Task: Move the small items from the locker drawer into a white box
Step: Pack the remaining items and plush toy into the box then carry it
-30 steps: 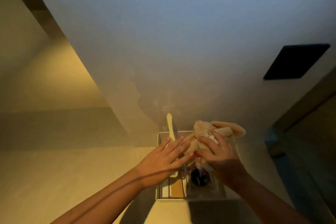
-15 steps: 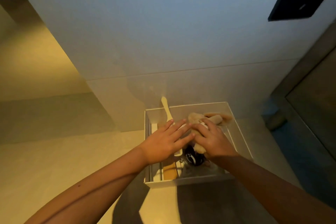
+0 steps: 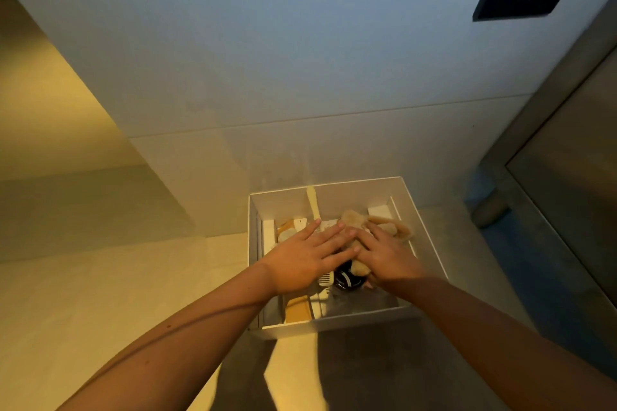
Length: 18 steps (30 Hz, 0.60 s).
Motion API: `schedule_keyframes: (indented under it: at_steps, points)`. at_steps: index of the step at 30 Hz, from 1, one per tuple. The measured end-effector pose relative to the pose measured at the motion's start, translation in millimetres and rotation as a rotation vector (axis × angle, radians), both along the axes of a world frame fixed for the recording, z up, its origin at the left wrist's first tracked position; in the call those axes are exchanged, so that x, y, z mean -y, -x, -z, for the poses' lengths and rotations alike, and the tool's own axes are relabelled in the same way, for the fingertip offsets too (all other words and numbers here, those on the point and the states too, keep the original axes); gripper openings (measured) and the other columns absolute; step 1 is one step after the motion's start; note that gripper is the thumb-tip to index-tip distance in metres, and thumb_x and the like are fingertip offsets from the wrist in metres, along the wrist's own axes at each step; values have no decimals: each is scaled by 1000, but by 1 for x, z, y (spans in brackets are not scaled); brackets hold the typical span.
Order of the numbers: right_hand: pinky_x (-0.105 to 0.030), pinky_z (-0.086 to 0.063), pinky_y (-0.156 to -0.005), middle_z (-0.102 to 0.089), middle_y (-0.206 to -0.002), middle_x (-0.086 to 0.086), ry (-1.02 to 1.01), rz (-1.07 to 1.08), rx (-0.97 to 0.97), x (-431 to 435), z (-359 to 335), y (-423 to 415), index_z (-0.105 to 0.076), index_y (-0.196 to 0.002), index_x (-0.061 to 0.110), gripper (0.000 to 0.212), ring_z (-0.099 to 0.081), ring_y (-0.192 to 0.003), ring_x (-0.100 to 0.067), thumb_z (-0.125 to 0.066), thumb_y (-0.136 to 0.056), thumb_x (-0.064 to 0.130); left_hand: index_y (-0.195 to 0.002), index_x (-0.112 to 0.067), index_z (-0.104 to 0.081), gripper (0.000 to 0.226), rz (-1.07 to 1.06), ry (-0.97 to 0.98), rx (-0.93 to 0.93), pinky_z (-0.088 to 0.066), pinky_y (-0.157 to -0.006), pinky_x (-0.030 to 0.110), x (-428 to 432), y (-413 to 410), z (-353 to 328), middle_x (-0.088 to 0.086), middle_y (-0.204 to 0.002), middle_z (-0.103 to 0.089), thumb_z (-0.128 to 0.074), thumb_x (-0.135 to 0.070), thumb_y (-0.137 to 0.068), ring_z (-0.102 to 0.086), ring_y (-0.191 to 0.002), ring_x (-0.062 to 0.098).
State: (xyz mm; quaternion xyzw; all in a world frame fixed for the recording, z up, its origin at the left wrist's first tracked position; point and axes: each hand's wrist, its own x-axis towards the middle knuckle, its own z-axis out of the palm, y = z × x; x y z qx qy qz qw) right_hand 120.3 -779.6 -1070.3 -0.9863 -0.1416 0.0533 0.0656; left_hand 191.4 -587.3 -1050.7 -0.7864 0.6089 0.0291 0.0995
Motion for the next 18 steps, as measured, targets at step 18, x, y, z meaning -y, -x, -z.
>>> schedule_keyframes:
  at_steps: [18]
  points:
    - [-54, -2, -111, 25, -151, 3, 160, -24, -252, 17, 7, 4, -1, -146, 34, 75, 24, -137, -28, -49, -89, 46, -138, -34, 22, 86, -93, -140, -17, 21, -104, 45, -3, 7, 16, 9, -145, 32, -49, -20, -93, 36, -129, 29]
